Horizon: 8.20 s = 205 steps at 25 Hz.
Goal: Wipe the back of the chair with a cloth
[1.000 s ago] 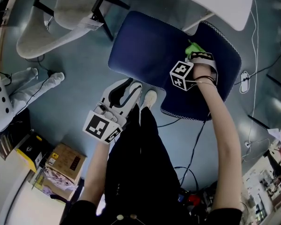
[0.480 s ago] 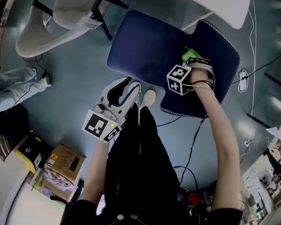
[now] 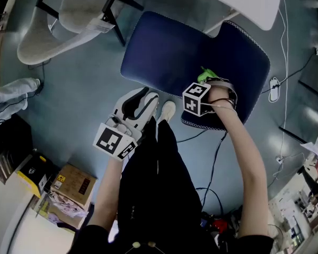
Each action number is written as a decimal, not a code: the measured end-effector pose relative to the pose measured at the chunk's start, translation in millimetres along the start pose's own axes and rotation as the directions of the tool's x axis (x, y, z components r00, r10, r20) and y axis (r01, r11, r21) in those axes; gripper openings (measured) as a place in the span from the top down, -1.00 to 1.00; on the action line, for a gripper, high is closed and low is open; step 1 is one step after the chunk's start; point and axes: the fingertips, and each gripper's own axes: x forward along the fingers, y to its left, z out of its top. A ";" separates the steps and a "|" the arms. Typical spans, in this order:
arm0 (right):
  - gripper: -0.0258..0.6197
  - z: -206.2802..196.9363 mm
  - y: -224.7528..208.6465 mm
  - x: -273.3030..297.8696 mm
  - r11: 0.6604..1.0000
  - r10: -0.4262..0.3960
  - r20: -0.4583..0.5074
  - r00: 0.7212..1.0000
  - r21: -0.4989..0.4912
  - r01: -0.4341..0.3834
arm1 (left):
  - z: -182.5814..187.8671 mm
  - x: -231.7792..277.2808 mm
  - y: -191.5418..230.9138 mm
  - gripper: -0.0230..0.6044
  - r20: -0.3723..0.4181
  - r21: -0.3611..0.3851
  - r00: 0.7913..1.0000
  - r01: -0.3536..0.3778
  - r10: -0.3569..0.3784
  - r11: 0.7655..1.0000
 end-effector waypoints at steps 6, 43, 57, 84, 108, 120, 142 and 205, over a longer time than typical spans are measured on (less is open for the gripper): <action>0.86 21.0 36.0 -4.5 0.995 0.103 0.055 0.993 0.004 -0.104 | -1.6 -2.0 -0.6 0.51 -0.002 0.002 1.000 0.010 -0.010 1.000; 0.86 105.1 115.5 -76.4 0.797 0.473 0.547 0.690 0.069 -0.601 | -7.9 3.7 1.2 0.51 -0.020 -0.006 1.000 0.023 -0.023 1.000; 0.86 45.9 -39.0 -72.6 0.847 0.186 0.572 0.799 0.319 -0.426 | -12.8 -3.8 7.0 0.51 -0.026 -0.018 1.000 -0.015 0.015 1.000; 0.86 -37.0 -249.2 -14.7 0.854 -0.495 -0.024 0.869 0.175 0.491 | -26.3 -22.5 46.1 0.51 -0.091 -0.066 0.985 -0.155 0.148 0.986; 0.86 -18.1 -194.8 48.7 0.905 -0.413 -0.195 0.890 -0.201 0.376 | -37.3 -14.7 34.1 0.51 -0.102 -0.089 0.980 -0.181 0.172 0.979; 0.86 -10.2 -138.1 63.9 0.892 -0.384 -0.234 0.893 -0.342 0.294 | -41.0 -24.9 28.1 0.51 -0.095 -0.089 0.982 -0.174 0.165 0.981; 0.87 43.7 -11.3 63.4 0.911 -0.244 -0.162 0.956 -0.377 0.168 | -47.0 -45.4 26.3 0.51 -0.077 -0.109 0.987 -0.146 0.138 0.983; 0.86 97.6 -3.4 -119.4 0.806 -0.167 0.729 0.664 0.489 -0.334 | -18.5 -32.4 13.3 0.51 -0.055 -0.078 0.998 -0.031 0.027 0.996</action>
